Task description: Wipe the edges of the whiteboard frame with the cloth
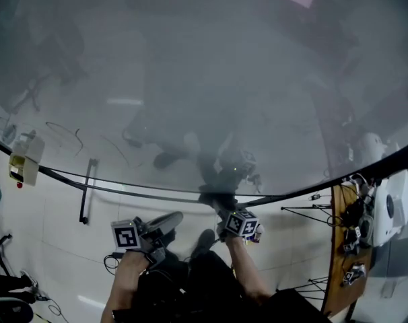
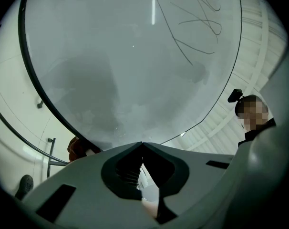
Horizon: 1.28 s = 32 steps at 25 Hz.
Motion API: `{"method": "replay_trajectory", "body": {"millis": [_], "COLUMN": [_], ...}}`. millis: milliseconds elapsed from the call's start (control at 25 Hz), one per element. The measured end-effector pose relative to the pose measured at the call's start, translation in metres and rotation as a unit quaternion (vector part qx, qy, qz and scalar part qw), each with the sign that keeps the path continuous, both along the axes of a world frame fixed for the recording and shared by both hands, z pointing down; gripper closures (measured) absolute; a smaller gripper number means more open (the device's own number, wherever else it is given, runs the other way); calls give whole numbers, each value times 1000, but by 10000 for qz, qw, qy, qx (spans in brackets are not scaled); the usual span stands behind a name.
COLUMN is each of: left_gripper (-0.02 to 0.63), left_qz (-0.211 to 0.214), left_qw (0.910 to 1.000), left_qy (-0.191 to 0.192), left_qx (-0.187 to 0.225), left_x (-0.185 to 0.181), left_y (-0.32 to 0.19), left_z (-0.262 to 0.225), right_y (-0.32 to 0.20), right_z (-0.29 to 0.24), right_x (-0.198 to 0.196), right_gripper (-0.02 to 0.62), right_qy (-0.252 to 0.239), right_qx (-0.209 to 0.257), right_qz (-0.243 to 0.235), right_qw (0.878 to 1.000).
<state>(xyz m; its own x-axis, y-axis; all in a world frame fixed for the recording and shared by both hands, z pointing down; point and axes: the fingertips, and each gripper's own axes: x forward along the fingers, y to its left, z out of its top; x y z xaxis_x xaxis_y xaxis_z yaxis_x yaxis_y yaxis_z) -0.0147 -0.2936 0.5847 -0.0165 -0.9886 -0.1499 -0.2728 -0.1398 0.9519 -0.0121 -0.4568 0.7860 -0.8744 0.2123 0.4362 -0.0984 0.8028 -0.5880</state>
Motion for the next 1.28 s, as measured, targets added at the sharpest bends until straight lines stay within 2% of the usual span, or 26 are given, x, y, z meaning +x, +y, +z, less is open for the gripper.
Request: {"method": "replay_trajectory", "body": {"millis": [600, 960, 1280], "left_gripper": [609, 609, 609], "left_qz": [-489, -1096, -1560], "left_qw": [9987, 9940, 9877], "left_qy": [-82, 29, 45], "left_qx": [76, 35, -10], "left_x": [-31, -47, -46], "left_y": [95, 104, 109], "left_z": [0, 2, 1], "right_y": [65, 72, 94], "right_z": [-7, -7, -11], "right_x": [-35, -43, -60], "right_gripper": [499, 499, 499], "right_qy": [7, -112, -179], "right_qx": [-254, -364, -385], "right_qz": [151, 254, -172], "right_qw": [9996, 9990, 9989]}}
